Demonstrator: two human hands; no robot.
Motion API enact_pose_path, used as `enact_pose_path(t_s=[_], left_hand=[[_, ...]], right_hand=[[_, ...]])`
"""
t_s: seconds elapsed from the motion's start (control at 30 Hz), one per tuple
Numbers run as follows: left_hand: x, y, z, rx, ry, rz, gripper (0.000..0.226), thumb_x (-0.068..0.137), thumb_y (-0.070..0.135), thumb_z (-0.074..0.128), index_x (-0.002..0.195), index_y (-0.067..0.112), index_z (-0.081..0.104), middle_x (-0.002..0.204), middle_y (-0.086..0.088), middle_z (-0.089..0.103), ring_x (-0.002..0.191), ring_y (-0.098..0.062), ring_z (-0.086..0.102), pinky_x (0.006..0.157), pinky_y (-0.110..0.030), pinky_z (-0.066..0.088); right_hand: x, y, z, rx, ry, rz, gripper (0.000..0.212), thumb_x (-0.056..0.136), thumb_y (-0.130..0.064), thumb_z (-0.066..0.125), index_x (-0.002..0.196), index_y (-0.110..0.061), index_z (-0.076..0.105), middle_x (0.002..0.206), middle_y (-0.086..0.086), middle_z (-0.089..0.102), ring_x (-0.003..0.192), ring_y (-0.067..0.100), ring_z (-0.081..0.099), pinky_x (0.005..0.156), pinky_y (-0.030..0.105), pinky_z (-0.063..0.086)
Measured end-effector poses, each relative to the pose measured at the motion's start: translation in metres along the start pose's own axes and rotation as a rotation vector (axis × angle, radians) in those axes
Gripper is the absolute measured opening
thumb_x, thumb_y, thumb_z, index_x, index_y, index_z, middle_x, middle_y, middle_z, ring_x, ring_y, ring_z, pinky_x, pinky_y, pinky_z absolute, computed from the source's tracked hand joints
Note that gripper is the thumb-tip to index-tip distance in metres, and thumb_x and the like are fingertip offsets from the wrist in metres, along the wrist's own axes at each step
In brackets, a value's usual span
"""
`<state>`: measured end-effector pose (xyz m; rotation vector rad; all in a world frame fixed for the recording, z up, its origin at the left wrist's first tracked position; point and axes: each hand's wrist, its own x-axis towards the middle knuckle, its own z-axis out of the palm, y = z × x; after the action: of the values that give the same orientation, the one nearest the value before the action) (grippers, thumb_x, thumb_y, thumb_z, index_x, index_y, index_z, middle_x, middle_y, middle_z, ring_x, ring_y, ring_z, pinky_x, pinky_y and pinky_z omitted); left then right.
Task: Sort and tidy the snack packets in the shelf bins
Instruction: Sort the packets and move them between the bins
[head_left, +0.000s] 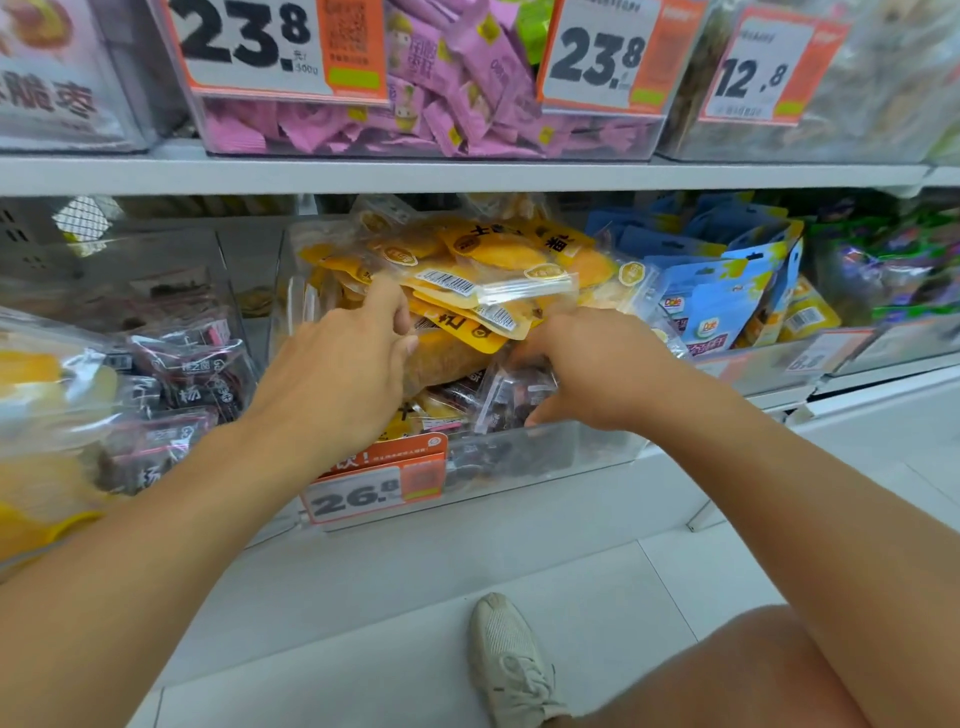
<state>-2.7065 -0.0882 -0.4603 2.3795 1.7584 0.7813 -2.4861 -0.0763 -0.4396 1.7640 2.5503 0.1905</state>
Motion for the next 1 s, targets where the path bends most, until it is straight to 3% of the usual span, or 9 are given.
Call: enact_pose_path(t_s=[0.07,0.17,0.37,0.5,0.57,0.67,0.77,0.83,1.0], left_hand=[[-0.001,0.0,-0.001,-0.024,0.02,-0.006,0.008,0.104,0.029,0.045,0.101,0.029,0.038,0.074,0.002,0.062,0.065,-0.017,0.056,0.059,-0.039,0.047],[-0.003,0.0,0.0,-0.041,0.028,-0.009,0.012,0.103,0.025,0.048,0.101,0.029,0.037,0.075,0.002,0.061,0.067,-0.02,0.055,0.061,-0.042,0.049],[-0.005,0.0,-0.002,-0.08,0.012,-0.018,0.021,0.098,0.013,0.049,0.092,0.032,0.043,0.084,0.006,0.065,0.076,-0.023,0.059,0.069,-0.045,0.053],[-0.006,-0.004,-0.004,-0.119,-0.016,-0.006,0.023,0.096,0.01,0.055,0.088,0.031,0.047,0.084,0.008,0.067,0.079,-0.021,0.062,0.073,-0.045,0.055],[-0.006,-0.006,-0.005,-0.137,-0.025,0.002,0.025,0.094,0.007,0.057,0.086,0.03,0.049,0.083,0.008,0.067,0.079,-0.02,0.063,0.073,-0.044,0.055],[-0.005,-0.007,-0.006,-0.166,-0.044,0.022,0.027,0.091,0.004,0.057,0.083,0.029,0.051,0.082,0.009,0.066,0.079,-0.018,0.063,0.072,-0.044,0.056],[-0.004,-0.01,-0.008,-0.227,-0.07,0.035,0.029,0.089,0.003,0.059,0.079,0.029,0.054,0.084,0.011,0.066,0.082,-0.014,0.064,0.075,-0.043,0.056],[-0.004,-0.01,-0.01,-0.303,-0.117,0.017,0.028,0.09,0.004,0.062,0.079,0.03,0.06,0.088,0.013,0.067,0.086,-0.011,0.066,0.078,-0.042,0.057],[-0.007,-0.002,-0.027,-0.738,-0.234,-0.144,0.035,0.106,0.037,0.038,0.102,0.027,0.071,0.112,0.009,0.069,0.105,-0.014,0.066,0.085,-0.043,0.059]], right_hand=[[-0.001,-0.001,-0.002,0.029,-0.006,-0.03,0.047,0.074,-0.049,0.081,0.117,-0.04,0.066,0.099,-0.006,0.048,0.091,0.02,0.054,0.073,0.032,0.046],[0.001,-0.007,0.0,-0.044,-0.051,-0.042,0.05,0.079,-0.044,0.078,0.125,-0.041,0.061,0.111,-0.005,0.061,0.102,0.024,0.059,0.08,0.034,0.051],[0.013,-0.02,-0.003,-0.069,-0.061,0.027,0.026,0.078,-0.032,0.077,0.101,-0.026,0.066,0.097,-0.002,0.065,0.087,0.024,0.059,0.067,0.03,0.043],[0.004,-0.012,0.002,0.041,0.051,0.01,0.02,0.074,-0.042,0.082,0.083,-0.027,0.074,0.085,-0.006,0.067,0.085,0.022,0.063,0.062,0.028,0.041],[-0.004,-0.002,0.002,0.168,0.114,-0.007,0.023,0.072,-0.045,0.084,0.073,-0.025,0.073,0.077,-0.007,0.063,0.079,0.018,0.061,0.059,0.03,0.041],[-0.016,0.006,-0.001,0.556,0.3,-0.076,0.016,0.071,-0.032,0.087,0.066,-0.026,0.073,0.071,-0.008,0.061,0.069,0.009,0.058,0.062,0.033,0.048],[-0.022,0.003,0.001,0.869,0.386,-0.085,0.016,0.067,-0.025,0.087,0.066,-0.029,0.071,0.07,-0.008,0.062,0.065,0.006,0.056,0.061,0.018,0.044],[-0.019,-0.001,0.005,1.014,0.394,-0.055,0.013,0.065,-0.025,0.085,0.068,-0.023,0.074,0.069,-0.01,0.062,0.065,0.004,0.055,0.063,0.015,0.044],[-0.009,-0.014,0.006,1.192,0.413,-0.093,0.014,0.065,-0.018,0.086,0.072,-0.01,0.076,0.067,-0.009,0.063,0.067,0.012,0.054,0.061,0.019,0.044]])
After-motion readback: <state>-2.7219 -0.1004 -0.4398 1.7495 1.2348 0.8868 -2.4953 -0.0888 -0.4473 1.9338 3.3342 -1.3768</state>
